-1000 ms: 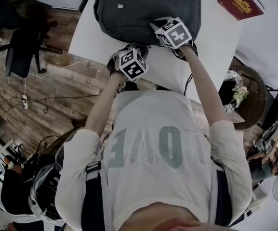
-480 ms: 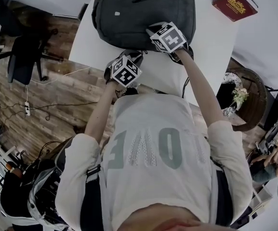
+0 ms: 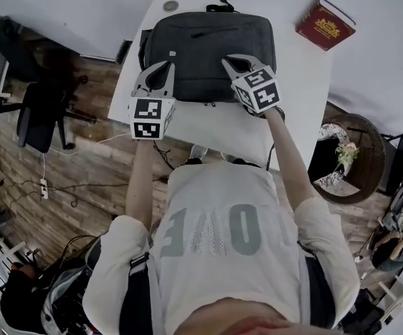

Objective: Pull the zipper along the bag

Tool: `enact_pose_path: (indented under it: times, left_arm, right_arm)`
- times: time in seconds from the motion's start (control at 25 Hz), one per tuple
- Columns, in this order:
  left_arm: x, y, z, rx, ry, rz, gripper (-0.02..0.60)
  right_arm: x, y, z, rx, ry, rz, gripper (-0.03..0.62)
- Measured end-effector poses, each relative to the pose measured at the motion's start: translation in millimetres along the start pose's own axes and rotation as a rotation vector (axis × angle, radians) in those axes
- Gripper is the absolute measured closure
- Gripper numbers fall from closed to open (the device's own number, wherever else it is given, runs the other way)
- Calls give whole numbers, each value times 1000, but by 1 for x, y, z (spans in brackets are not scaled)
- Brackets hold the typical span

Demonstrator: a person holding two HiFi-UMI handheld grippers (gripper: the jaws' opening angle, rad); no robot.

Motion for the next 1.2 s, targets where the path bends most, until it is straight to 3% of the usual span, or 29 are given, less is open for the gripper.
enact_pose_path:
  times: [0.12, 0.2, 0.32, 0.4, 0.52, 0.68, 0.84, 1.2]
  left_arm:
    - [61, -11, -8, 66, 238, -50, 554]
    - [91, -4, -17, 62, 372, -75, 554]
    - [114, 19, -25, 15, 476, -49, 554]
    - [116, 32, -25, 9, 496, -35, 555]
    - [114, 48, -18, -26, 488, -81, 555]
    - [113, 66, -13, -86, 473, -45, 555]
    - [116, 74, -10, -120, 472, -19, 555]
    - [111, 73, -14, -110, 455, 30, 555]
  right_arm:
    - [27, 1, -50, -115, 191, 53, 568]
    - [38, -2, -83, -193, 307, 85, 568]
    - [43, -8, -125, -321, 427, 122, 568]
    - [39, -12, -148, -412, 479, 149, 569]
    - [26, -18, -174, -531, 509, 178, 569]
    - [10, -26, -189, -613, 487, 187, 569]
    - [8, -27, -196, -650, 491, 192, 569]
    - [15, -30, -191, -635, 497, 175, 569]
Point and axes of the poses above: the fingertips, and each gripper's own axes: z forward along the fingers, y to its right, x out of its top, the point moved 7 cm from there along -z, backward along the fingers, and after that the axes turned 1 degree about x, right-handed, at the moved point
